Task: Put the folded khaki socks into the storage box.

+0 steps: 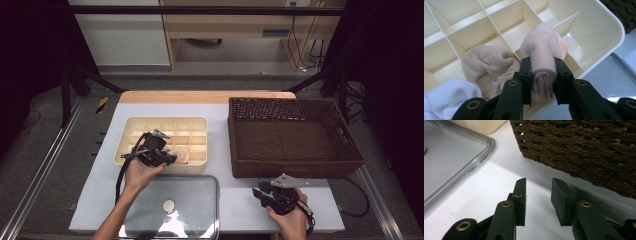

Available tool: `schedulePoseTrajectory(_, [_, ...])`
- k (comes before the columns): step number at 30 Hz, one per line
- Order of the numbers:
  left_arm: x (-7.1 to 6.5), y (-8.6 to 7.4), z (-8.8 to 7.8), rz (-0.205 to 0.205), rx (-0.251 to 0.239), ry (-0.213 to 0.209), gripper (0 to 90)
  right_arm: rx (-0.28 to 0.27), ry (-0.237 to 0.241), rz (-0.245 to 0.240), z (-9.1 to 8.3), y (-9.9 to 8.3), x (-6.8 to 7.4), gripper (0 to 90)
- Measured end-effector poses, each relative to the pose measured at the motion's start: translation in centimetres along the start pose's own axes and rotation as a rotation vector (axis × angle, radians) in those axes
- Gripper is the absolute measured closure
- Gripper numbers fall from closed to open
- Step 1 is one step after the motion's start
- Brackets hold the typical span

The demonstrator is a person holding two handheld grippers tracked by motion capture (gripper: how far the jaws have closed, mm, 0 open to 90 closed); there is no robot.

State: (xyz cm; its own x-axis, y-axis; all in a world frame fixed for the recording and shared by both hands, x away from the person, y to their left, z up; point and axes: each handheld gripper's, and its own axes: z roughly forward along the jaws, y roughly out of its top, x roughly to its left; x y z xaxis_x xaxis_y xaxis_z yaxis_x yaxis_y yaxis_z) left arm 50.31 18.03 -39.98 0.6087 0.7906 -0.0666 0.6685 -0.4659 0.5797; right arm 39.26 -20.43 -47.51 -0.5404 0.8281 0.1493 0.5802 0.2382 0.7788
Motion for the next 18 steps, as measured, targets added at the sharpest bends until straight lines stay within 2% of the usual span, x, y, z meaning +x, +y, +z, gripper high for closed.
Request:
schedulePoseTrajectory(8, [-0.58,0.25,0.57,0.023,0.022,0.027,70.6,0.006,0.004,-0.007,0.22,-0.03,0.13,66.0])
schedulePoseTrajectory(13, [-0.58,0.32,0.72,0.021,0.030,0.027,70.5,0.005,0.007,-0.008,0.30,-0.02,0.16,66.0])
schedulePoseTrajectory(18, [-0.86,0.54,0.91,0.036,0.056,0.041,70.6,0.009,0.012,-0.013,0.46,-0.04,0.29,66.0])
